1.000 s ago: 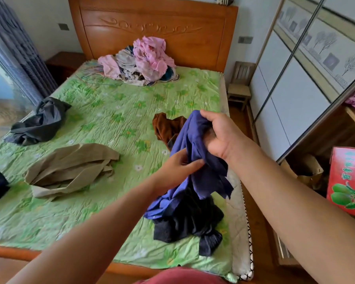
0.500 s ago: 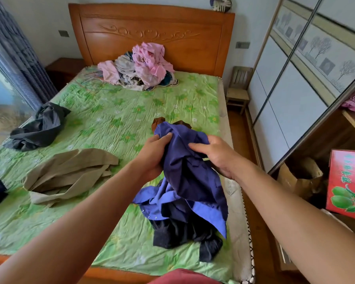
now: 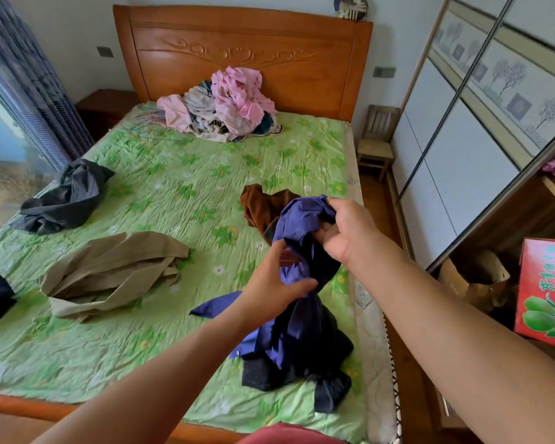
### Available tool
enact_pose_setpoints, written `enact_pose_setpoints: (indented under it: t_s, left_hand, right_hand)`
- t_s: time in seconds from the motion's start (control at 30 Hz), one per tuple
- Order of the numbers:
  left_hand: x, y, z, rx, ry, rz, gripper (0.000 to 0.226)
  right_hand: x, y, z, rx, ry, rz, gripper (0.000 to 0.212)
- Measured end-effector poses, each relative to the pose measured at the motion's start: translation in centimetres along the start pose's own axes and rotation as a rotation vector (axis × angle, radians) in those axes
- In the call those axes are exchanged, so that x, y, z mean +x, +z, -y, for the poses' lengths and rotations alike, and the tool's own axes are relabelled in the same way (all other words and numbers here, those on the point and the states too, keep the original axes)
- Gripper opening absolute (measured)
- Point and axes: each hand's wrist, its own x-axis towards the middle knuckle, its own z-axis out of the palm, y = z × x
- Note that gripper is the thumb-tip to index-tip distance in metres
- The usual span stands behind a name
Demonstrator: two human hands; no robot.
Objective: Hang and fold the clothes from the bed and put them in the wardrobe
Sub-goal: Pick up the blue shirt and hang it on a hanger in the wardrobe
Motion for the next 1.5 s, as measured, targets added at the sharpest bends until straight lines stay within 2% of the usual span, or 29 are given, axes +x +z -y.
enact_pose_setpoints:
  t_s: [0.03, 0.1, 0.17, 0.2, 0.27, 0.33, 0.4, 0.5, 0.53, 0.57, 0.63, 0.7, 0.77, 0.8, 0.87, 0.93, 1.03, 1.13, 1.2, 1.27, 1.33, 1.43, 1.47, 1.5]
  left_hand:
    - [0.3, -0.2, 0.0, 0.018, 0.007, -0.061, 0.028]
    - [1.2, -0.9, 0.2, 0.018, -0.003, -0.118, 0.024]
    - [1.6, -1.4, 0.2, -0.018, -0.014, -0.074, 0.011]
    - [1.7, -1.5, -0.1, -0.028, -0.015, -0.041, 0.013]
    - [1.9, -1.3, -0.4, -0.014, -0.031, -0.010, 0.033]
    - [2.4, -0.9, -0.6, 0.000, -0.031, -0.058, 0.027]
    - [2.8, -0.7, -0.8, -0.092, -0.069, -0.104, 0.020]
    - [3.0, -0.9, -0.2, -0.183, -0.128, -0.158, 0.009]
    - [3.0, -1.1, -0.1, -0.192, -0.130, -0.178, 0.012]
    - [3.0, -1.5, -0.2, -0.207, -0.133, -0.192, 0.017]
    - [3.3, -2.1, -0.7, -0.272, -0.138, -0.191, 0.021]
    - [3.8, -3.0, -1.5, -0.295, -0.104, -0.144, 0.021]
    - [4.4, -3.7, -2.1, -0.264, -0.050, -0.085, 0.019]
    - [4.5, -3.9, -2.5, -0.236, -0.021, -0.050, 0.015]
    - [4.8, -4.3, -3.2, -0.190, 0.023, 0.008, 0.009]
    - [4.9, -4.6, -3.6, -0.152, 0.047, -0.008, 0.009]
    - [4.7, -5.4, -3.5, -0.128, 0.016, -0.004, 0.014]
    - [3.8, -5.4, -2.5, -0.108, -0.057, 0.184, 0.030]
    - [3.3, -4.6, -1.6, -0.101, -0.090, 0.233, 0.025]
    - [2.8, -4.1, -1.0, -0.274, -0.179, 0.227, 0.021]
    - [2.5, -4.2, -0.7, -0.452, -0.248, 0.193, 0.021]
    - [2.5, -5.2, -1.1, -0.528, -0.261, 0.110, 0.019]
    - [2.6, -5.5, -1.5, -0.525, -0.252, 0.083, 0.019]
    - [2.8, -5.7, -2.0, -0.508, -0.238, 0.066, 0.020]
  right_hand:
    - [-0.1, 0.0, 0.0, 0.015, 0.002, 0.007, 0.024]
    - [-0.3, -0.1, 0.1, 0.044, -0.004, 0.023, 0.025]
    - [-0.3, -0.4, 0.1, 0.074, -0.014, 0.013, 0.025]
    - [-0.2, -0.6, 0.1, 0.101, -0.011, 0.005, 0.025]
    - [-0.3, -0.7, 0.1, 0.159, 0.003, 0.008, 0.025]
    - [-0.6, -0.6, 0.0, 0.195, 0.012, 0.034, 0.026]
    - [-0.7, -0.8, 0.1, 0.189, 0.000, 0.050, 0.027]
    - [-0.3, -1.6, 0.6, 0.134, -0.064, -0.008, 0.021]
    - [0.1, -2.0, 0.9, 0.119, -0.092, -0.038, 0.015]
    - [0.5, -2.5, 1.0, 0.088, -0.123, -0.062, 0.021]
    - [1.4, -3.3, 0.7, -0.090, -0.214, -0.093, 0.046]
    - [1.5, -4.0, 0.0, -0.534, -0.390, -0.095, 0.053]
    - [1.3, -4.5, -0.8, -1.010, -0.559, 0.060, 0.054]
    - [1.1, -4.5, -1.0, -1.148, -0.603, 0.186, 0.055]
    - [0.7, -3.9, -1.3, -1.203, -0.557, 0.400, 0.050]
    - [0.4, -3.3, -1.4, -1.202, -0.516, 0.460, 0.030]
    - [-0.3, -2.7, -1.0, -1.171, -0.555, 0.404, 0.011]
    - [-0.9, -2.0, -0.5, -0.987, -0.564, 0.348, 0.014]
    - [-1.1, -1.4, -0.2, -0.841, -0.542, 0.328, 0.014]
    - [-0.8, -1.2, 0.2, -0.774, -0.560, 0.273, 0.015]
    - [0.0, -2.1, 0.8, -0.812, -0.639, 0.159, 0.013]
    - [1.1, -4.6, 1.5, -1.057, -0.703, -0.008, 0.008]
    - [1.1, -5.2, 1.4, -1.158, -0.697, 0.018, 0.020]
    - [1.0, -5.6, 1.1, -1.235, -0.689, 0.115, 0.033]
